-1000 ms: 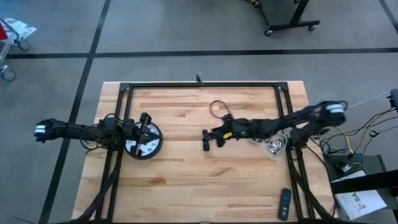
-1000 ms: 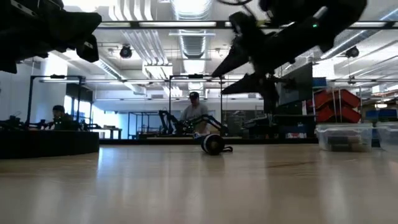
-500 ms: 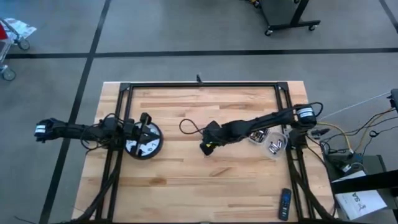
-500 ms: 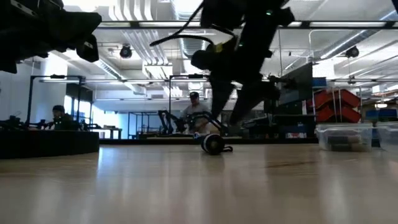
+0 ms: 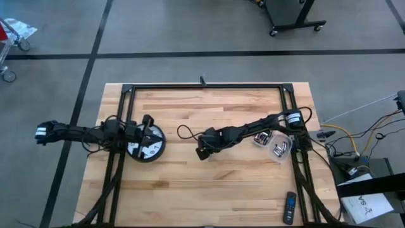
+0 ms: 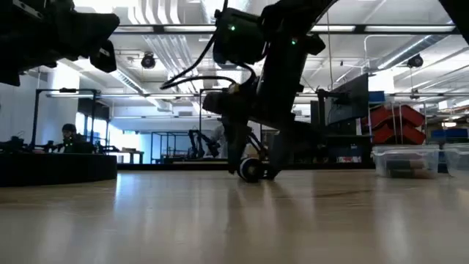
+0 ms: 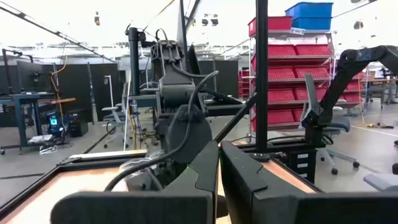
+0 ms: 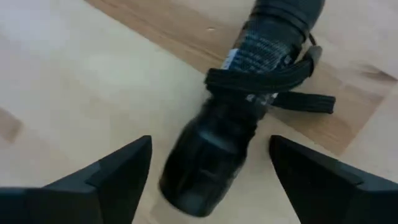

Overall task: Insert battery
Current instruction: Open the black flashlight battery compartment

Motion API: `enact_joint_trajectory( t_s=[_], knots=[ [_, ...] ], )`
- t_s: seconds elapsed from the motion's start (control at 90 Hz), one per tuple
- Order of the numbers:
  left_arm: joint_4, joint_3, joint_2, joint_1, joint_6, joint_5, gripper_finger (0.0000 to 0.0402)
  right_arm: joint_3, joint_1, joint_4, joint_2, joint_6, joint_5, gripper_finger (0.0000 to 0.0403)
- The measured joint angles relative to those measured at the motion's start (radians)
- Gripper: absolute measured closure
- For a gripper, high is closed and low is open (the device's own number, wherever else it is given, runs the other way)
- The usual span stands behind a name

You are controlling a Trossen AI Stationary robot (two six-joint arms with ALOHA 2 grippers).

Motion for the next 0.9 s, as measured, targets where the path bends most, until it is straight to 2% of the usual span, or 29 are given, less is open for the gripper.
enact_joint_trajectory(
  t_s=[0.144, 0.333, 0.411, 0.556, 0.633, 0.744, 0.9],
  knots=[
    [0.035, 0.000, 0.000, 0.000, -0.017, 0.000, 0.0402, 0.006, -0.010, -0.012, 0.003, -0.010, 0.001, 0.0121],
    [0.101, 0.000, 0.000, 0.000, -0.335, 0.011, 0.0402, 0.004, -0.015, -0.016, -0.007, -0.033, 0.006, 0.0186],
    [0.076, 0.000, 0.006, 0.000, -0.360, 0.052, 0.0402, 0.004, -0.018, -0.014, -0.007, -0.066, 0.009, 0.0217],
    [0.045, 0.000, 0.042, 0.000, -0.412, 0.048, 0.0402, 0.004, -0.019, -0.002, -0.004, -0.150, 0.019, 0.0271],
    [0.049, 0.000, 0.065, 0.000, -0.425, 0.048, 0.0402, 0.004, -0.019, 0.007, -0.005, -0.218, 0.028, 0.0274],
    [0.052, 0.000, 0.098, 0.000, -0.355, 0.039, 0.0402, 0.003, -0.010, 0.019, -0.014, -0.336, 0.078, 0.0274],
    [0.062, 0.000, 0.132, 0.000, -0.338, -0.048, 0.0402, 0.003, 0.010, 0.017, -0.062, -0.472, 0.128, 0.0274]
  ],
)
